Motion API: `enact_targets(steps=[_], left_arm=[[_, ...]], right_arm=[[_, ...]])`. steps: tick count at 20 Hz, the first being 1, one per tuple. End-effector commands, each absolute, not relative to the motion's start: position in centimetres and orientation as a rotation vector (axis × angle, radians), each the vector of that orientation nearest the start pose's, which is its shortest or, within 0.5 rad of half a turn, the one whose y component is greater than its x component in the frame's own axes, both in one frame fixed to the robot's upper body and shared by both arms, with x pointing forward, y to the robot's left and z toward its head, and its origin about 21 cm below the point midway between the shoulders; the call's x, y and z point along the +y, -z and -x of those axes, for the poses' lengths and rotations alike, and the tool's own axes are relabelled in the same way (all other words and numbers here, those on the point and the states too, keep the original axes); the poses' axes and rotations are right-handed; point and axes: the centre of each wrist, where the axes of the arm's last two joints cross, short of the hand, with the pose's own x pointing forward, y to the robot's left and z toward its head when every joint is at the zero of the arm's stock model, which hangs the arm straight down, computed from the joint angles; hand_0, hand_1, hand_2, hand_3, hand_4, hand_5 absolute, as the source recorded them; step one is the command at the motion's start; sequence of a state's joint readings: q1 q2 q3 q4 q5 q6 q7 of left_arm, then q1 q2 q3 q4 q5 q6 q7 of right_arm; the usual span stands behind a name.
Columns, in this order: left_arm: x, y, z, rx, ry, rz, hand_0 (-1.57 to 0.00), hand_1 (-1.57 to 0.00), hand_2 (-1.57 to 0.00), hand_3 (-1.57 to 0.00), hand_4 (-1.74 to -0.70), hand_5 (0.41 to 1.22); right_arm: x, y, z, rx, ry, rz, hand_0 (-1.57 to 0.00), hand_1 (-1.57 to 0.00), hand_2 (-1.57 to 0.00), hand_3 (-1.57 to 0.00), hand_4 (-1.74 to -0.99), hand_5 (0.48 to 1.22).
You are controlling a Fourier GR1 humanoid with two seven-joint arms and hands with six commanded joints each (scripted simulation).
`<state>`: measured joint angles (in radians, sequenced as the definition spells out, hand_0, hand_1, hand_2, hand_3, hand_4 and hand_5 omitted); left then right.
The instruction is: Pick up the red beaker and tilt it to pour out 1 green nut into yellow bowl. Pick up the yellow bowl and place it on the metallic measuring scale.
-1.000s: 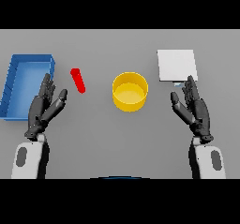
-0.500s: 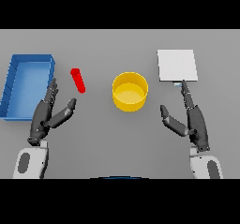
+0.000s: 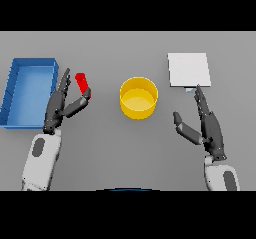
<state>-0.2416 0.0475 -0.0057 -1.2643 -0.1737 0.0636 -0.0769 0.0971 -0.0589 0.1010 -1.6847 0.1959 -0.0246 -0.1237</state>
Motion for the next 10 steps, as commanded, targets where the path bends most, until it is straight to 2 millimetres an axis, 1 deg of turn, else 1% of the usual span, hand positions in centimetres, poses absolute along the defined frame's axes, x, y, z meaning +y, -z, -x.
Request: enact_targets(steps=[1, 2, 3, 4, 5, 6, 7, 10], left_arm=[[21.4, 1.8, -31.1, -1.566, 0.221, -0.146, 0.0, 0.0, 0.0, 0.0, -1.15, 0.629], [21.2, 1.9, -31.6, -1.568, 0.218, -0.143, 0.0, 0.0, 0.0, 0.0, -1.16, 0.631], [21.3, 2.0, -32.0, -1.577, 0.212, -0.139, 0.0, 0.0, 0.0, 0.0, -1.18, 0.635], [21.3, 2.4, -32.5, -1.57, 0.215, -0.136, 0.0, 0.0, 0.0, 0.0, -1.18, 0.635], [21.3, 2.5, -33.1, -1.569, 0.214, -0.145, 0.0, 0.0, 0.0, 0.0, -1.18, 0.631], [20.8, 3.1, -33.3, -1.563, 0.218, -0.144, 0.0, 0.0, 0.0, 0.0, -1.19, 0.631], [20.5, 3.1, -33.7, -1.567, 0.231, -0.147, 0.0, 0.0, 0.0, 0.0, -1.21, 0.636], [19.9, 3.3, -34.7, -1.604, 0.263, -0.166, 0.0, 0.0, 0.0, 0.0, -1.24, 0.657]], right_arm=[[-22.3, -0.8, -22.8, -1.711, -0.234, 0.148, 0.0, 0.0, 0.0, 0.0, -1.229, 0.667], [-22.2, -0.7, -22.7, -1.72, -0.232, 0.147, 0.0, 0.0, 0.0, 0.0, -1.23, 0.666], [-22.5, -0.9, -22.9, -1.724, -0.237, 0.157, 0.0, 0.0, 0.0, 0.0, -1.233, 0.666], [-22.1, -0.7, -22.8, -1.712, -0.24, 0.159, 0.0, 0.0, 0.0, 0.0, -1.239, 0.668], [-22.3, -0.6, -22.7, -1.713, -0.241, 0.163, 0.0, 0.0, 0.0, 0.0, -1.245, 0.67], [-22.3, -0.8, -22.7, -1.713, -0.242, 0.159, 0.0, 0.0, 0.0, 0.0, -1.247, 0.672], [-22.4, -0.9, -23.0, -1.717, -0.242, 0.165, 0.0, 0.0, 0.0, 0.0, -1.247, 0.673], [-22.5, -0.6, -22.1, -1.719, -0.249, 0.162, 0.0, 0.0, 0.0, 0.0, -1.25, 0.683]])
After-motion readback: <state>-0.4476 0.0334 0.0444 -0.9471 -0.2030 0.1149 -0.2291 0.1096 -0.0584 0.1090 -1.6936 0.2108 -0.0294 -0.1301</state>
